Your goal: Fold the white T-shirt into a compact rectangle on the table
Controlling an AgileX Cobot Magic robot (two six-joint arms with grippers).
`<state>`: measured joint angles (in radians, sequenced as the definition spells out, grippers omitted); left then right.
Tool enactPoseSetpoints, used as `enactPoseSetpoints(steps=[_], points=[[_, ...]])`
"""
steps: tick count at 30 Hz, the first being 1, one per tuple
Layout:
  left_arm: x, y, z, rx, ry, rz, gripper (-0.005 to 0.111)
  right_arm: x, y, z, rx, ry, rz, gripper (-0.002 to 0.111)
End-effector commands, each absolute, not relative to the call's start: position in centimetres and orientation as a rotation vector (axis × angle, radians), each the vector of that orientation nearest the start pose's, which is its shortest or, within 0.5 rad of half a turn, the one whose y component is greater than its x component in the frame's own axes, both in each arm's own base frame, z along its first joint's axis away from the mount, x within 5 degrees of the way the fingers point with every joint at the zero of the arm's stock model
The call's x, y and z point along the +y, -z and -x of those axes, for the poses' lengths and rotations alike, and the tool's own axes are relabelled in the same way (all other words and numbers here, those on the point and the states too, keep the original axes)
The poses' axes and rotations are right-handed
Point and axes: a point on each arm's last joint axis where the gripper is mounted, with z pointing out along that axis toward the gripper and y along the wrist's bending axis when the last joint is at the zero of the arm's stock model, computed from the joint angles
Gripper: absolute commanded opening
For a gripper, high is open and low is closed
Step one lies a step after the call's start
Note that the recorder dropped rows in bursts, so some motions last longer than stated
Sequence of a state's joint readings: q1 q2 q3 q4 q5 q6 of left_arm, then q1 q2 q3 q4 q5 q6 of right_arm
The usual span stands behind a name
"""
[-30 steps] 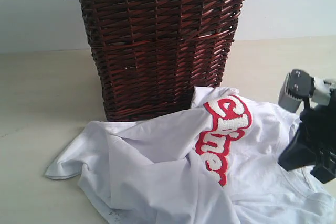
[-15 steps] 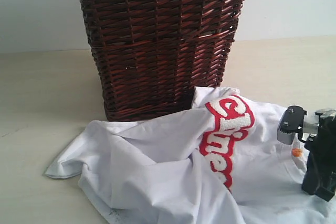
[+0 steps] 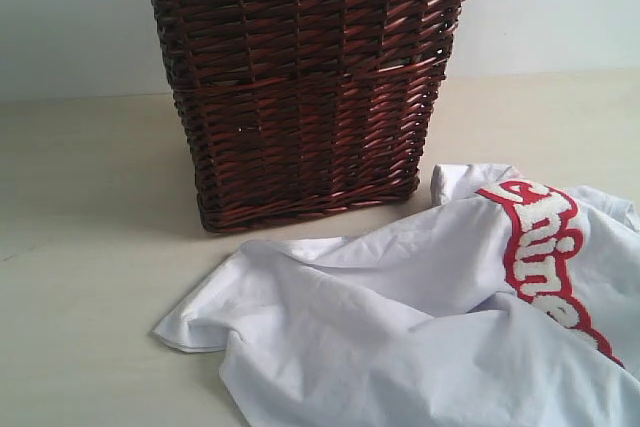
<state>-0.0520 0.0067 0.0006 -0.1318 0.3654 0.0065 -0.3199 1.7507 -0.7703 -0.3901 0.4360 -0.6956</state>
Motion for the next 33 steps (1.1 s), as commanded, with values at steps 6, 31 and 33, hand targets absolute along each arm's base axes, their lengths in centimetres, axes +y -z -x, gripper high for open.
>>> enactPoseSetpoints(steps=[6, 31, 33], points=[[-0.8, -18.1, -5.3, 1.844, 0.170, 0.022, 0.000, -8.3, -18.6, -25.9, 2.595, 0.304, 0.920, 0.030], [-0.8, -18.1, -5.3, 1.844, 0.170, 0.022, 0.000, 17.2, -10.7, -18.5, 2.826, -0.630, 1.555, 0.000], [-0.8, -18.1, -5.3, 1.844, 0.170, 0.022, 0.000, 18.3, -10.2, -18.0, 2.811, -0.626, 1.622, 0.000]])
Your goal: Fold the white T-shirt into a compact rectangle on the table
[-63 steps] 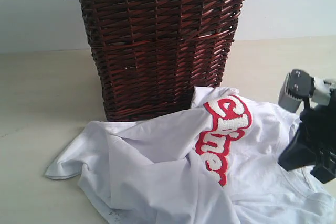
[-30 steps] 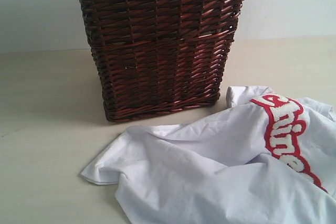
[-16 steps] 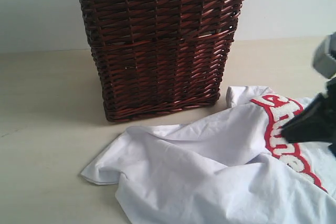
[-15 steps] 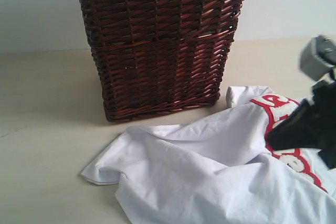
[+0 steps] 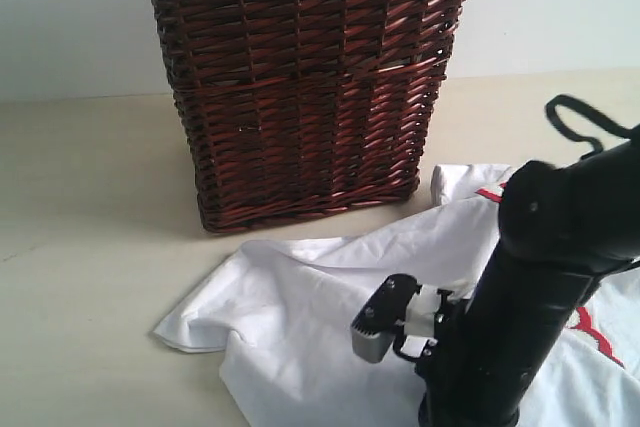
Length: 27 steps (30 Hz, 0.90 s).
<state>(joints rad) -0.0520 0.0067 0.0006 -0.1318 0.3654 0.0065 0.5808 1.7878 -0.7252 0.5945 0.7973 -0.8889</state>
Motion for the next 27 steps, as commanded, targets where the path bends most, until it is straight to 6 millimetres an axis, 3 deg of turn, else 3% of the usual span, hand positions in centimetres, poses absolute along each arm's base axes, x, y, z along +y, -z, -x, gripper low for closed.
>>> enactPoseSetpoints(steps=[1, 11, 15, 17, 22, 27], points=[[-0.8, -18.1, -5.3, 1.844, 0.170, 0.022, 0.000, 19.0, -10.0, -17.8, 2.801, -0.629, 1.653, 0.000], [-0.8, -18.1, -5.3, 1.844, 0.170, 0.022, 0.000, 28.7, -8.8, -18.8, 2.688, -0.819, 1.721, 0.000], [-0.8, -18.1, -5.3, 1.844, 0.170, 0.022, 0.000, 32.0, -10.6, -20.1, 2.598, -0.970, 1.609, 0.000], [-0.8, -18.1, -5.3, 1.844, 0.170, 0.022, 0.000, 32.6, -12.3, -20.2, 2.557, -1.046, 1.613, 0.000], [-0.8, -18.1, -5.3, 1.844, 0.170, 0.022, 0.000, 30.9, -17.1, -19.6, 2.444, -1.059, 1.821, 0.000], [-0.8, -18.1, -5.3, 1.844, 0.170, 0.022, 0.000, 25.1, -21.8, -20.7, 2.352, -0.826, 1.905, 0.000]])
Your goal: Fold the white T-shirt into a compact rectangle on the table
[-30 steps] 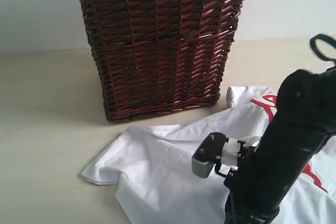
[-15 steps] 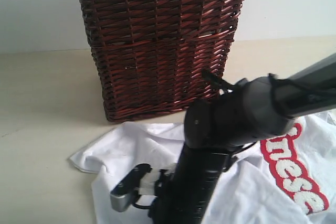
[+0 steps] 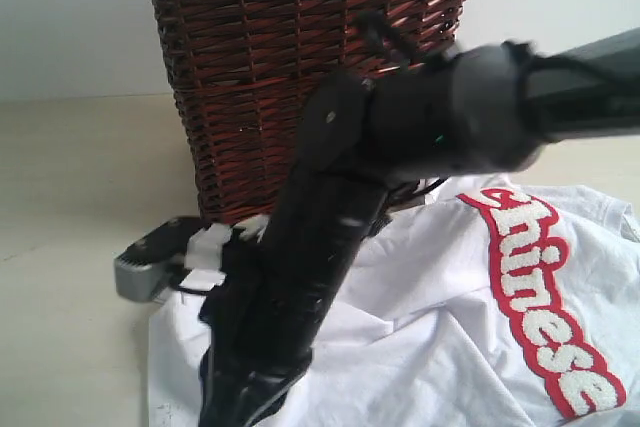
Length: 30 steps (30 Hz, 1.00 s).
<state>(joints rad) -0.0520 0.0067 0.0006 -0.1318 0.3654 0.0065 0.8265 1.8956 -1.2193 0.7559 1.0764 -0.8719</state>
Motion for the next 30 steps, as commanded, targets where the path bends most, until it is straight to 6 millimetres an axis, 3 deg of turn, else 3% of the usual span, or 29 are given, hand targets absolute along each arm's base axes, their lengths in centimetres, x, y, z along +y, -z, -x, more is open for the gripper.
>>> enactPoseSetpoints(steps=[1, 3, 6, 10, 13, 16, 21, 30], points=[[-0.8, -18.1, -5.3, 1.844, 0.170, 0.022, 0.000, 23.7, -22.6, -20.9, 2.337, -0.763, 1.898, 0.000], [-0.8, -18.1, -5.3, 1.844, 0.170, 0.022, 0.000, 20.0, -23.4, -22.0, 2.349, -0.614, 1.864, 0.000], [-0.8, -18.1, -5.3, 1.844, 0.170, 0.022, 0.000, 14.2, -22.7, -23.4, 2.446, -0.446, 1.744, 0.000], [-0.8, -18.1, -5.3, 1.844, 0.170, 0.022, 0.000, 6.7, -18.8, -25.0, 2.606, -0.228, 1.430, 0.000], [-0.8, -18.1, -5.3, 1.844, 0.170, 0.022, 0.000, 2.5, -15.7, -25.8, 2.666, -0.093, 1.201, 0.000], [-0.8, -18.1, -5.3, 1.844, 0.170, 0.022, 0.000, 0.1, -13.3, -25.9, 2.728, -0.051, 1.079, 0.000], [-0.8, -18.1, -5.3, 1.844, 0.170, 0.022, 0.000, -3.1, -11.2, -26.8, 2.749, 0.050, 0.991, 0.000], [-0.8, -18.1, -5.3, 1.844, 0.170, 0.022, 0.000, -8.8, -10.3, -26.3, 2.764, 0.227, 0.924, 0.000]])
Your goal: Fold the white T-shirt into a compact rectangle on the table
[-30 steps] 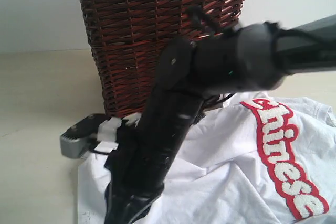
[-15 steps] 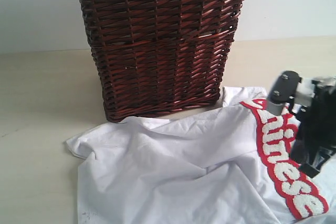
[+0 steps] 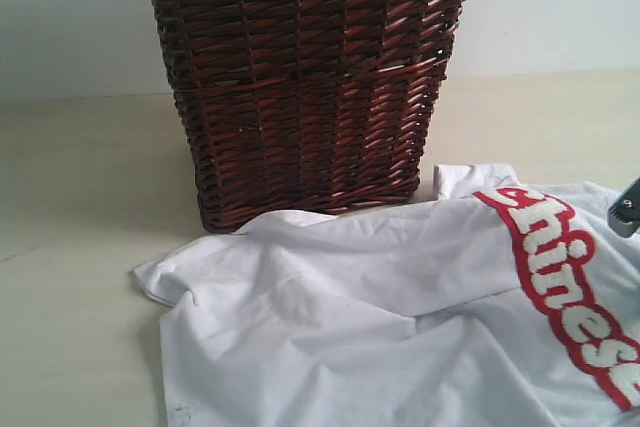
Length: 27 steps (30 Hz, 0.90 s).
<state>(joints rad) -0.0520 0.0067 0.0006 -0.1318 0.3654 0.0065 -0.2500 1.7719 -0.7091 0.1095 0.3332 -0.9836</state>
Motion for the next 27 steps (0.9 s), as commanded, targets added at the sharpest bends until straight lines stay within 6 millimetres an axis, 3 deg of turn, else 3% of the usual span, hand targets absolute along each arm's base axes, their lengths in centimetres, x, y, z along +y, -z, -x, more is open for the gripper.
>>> enactPoseSetpoints(steps=[1, 4, 7, 11, 14, 17, 22, 24, 27], points=[[-0.8, -18.1, -5.3, 1.844, 0.170, 0.022, 0.000, -9.4, -10.3, -26.4, 2.753, 0.258, 0.908, 0.000], [-0.8, -18.1, -5.3, 1.844, 0.170, 0.022, 0.000, -10.8, -10.7, -26.5, 2.706, 0.340, 0.858, 0.000], [-0.8, -18.1, -5.3, 1.844, 0.170, 0.022, 0.000, -10.9, -12.2, -26.8, 2.645, 0.396, 0.805, 0.000], [-0.8, -18.1, -5.3, 1.844, 0.169, 0.021, 0.000, -10.1, -16.6, -26.7, 2.540, 0.400, 0.568, 0.000], [-0.8, -18.1, -5.3, 1.844, 0.169, 0.021, 0.000, -8.1, -19.7, -25.9, 2.475, 0.331, 0.548, 0.000], [-0.8, -18.1, -5.3, 1.844, 0.169, 0.021, 0.000, -4.1, -21.5, -25.0, 2.430, 0.080, 0.685, 0.000], [-0.8, -18.1, -5.3, 1.844, 0.169, 0.021, 0.000, 6.2, -21.5, -24.0, 2.232, -0.721, 0.973, 0.000], [-0.8, -18.1, -5.3, 1.844, 0.169, 0.021, 0.000, 9.9, -20.6, -24.2, 2.221, -0.866, 0.946, 0.000], [-0.8, -18.1, -5.3, 1.844, 0.169, 0.021, 0.000, 14.1, -17.5, -24.6, 2.340, -0.905, 0.885, 0.000]])
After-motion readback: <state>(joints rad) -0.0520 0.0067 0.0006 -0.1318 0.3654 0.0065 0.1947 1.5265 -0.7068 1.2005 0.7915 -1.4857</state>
